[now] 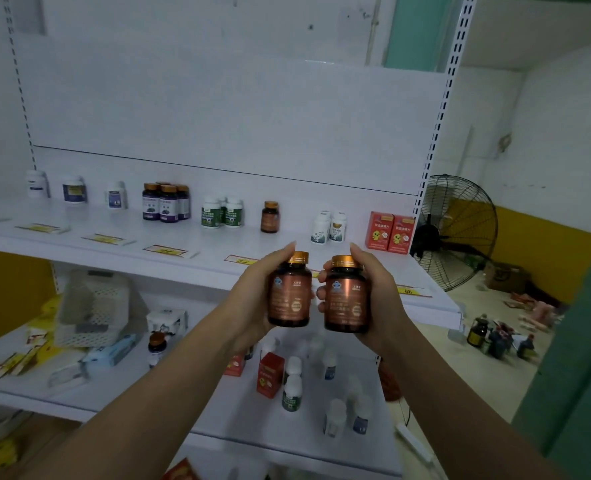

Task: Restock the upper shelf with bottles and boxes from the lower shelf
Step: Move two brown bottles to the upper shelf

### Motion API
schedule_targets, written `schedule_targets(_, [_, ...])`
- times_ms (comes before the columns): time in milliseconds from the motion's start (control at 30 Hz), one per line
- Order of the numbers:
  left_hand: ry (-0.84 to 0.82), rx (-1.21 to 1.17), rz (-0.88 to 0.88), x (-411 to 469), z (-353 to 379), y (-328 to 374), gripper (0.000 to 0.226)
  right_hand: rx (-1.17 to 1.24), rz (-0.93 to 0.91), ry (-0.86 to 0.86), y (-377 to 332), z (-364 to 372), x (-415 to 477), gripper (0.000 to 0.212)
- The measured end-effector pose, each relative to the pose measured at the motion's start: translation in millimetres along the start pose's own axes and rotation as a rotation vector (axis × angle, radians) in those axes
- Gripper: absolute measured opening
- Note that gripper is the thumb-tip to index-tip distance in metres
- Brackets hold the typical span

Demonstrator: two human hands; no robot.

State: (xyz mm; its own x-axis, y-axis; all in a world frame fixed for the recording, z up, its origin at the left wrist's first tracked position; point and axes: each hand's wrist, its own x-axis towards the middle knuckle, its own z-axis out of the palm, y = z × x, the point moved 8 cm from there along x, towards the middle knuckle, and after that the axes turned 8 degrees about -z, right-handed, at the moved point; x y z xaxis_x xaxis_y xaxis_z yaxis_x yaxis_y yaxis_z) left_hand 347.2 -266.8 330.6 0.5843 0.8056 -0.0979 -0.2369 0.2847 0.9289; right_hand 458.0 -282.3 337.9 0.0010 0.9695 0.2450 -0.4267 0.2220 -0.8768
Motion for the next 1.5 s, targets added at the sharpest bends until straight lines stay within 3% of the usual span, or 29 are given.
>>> schedule_targets(367, [0.059,-0.036,-0.065,-3.9,-25.5,-7.4,0.035,0.003,0.04,-0.061,22.3,20.6,14.2,0.037])
schedule_targets(533, [0.127,-0.003,-0.012,-10.0,-52.1,16.0,0.035,0.032,0.056,-0.113,25.1,43.5,41.5,0.036])
schedule_targets(700, [0.196,0.04,0.066,-14.2,-82.7,48.6,0.016,-0.009,0.017,-0.152,28.7,66.3,70.4,0.038])
schedule_targets(833, [0.104,0.1,0.102,-4.4,-94.9,78.1,0.008,-0.057,-0.035,-0.164,24.6,83.9,96.4,0.027])
schedule_targets(967, [-0.046,0.227,0.139,21.7,-101.4,108.2,0.017,-0.15,-0.124,-0.114,13.7,91.9,130.8,0.01])
schedule_targets(1067, [-0.104,0.278,0.13,52.4,-116.9,125.1,0.011,-0.216,-0.19,-0.053,6.6,94.0,157.4,0.011])
schedule_targets(1267, [-0.185,0.382,0.077,116.7,-142.1,152.2,0.042,-0.315,-0.208,0.123,0.8,82.2,205.3,0.023])
schedule_targets(1500, [-0.209,0.477,0.081,182.9,-155.1,158.9,0.033,-0.557,-0.202,0.2,1.1,49.8,243.9,0.033])
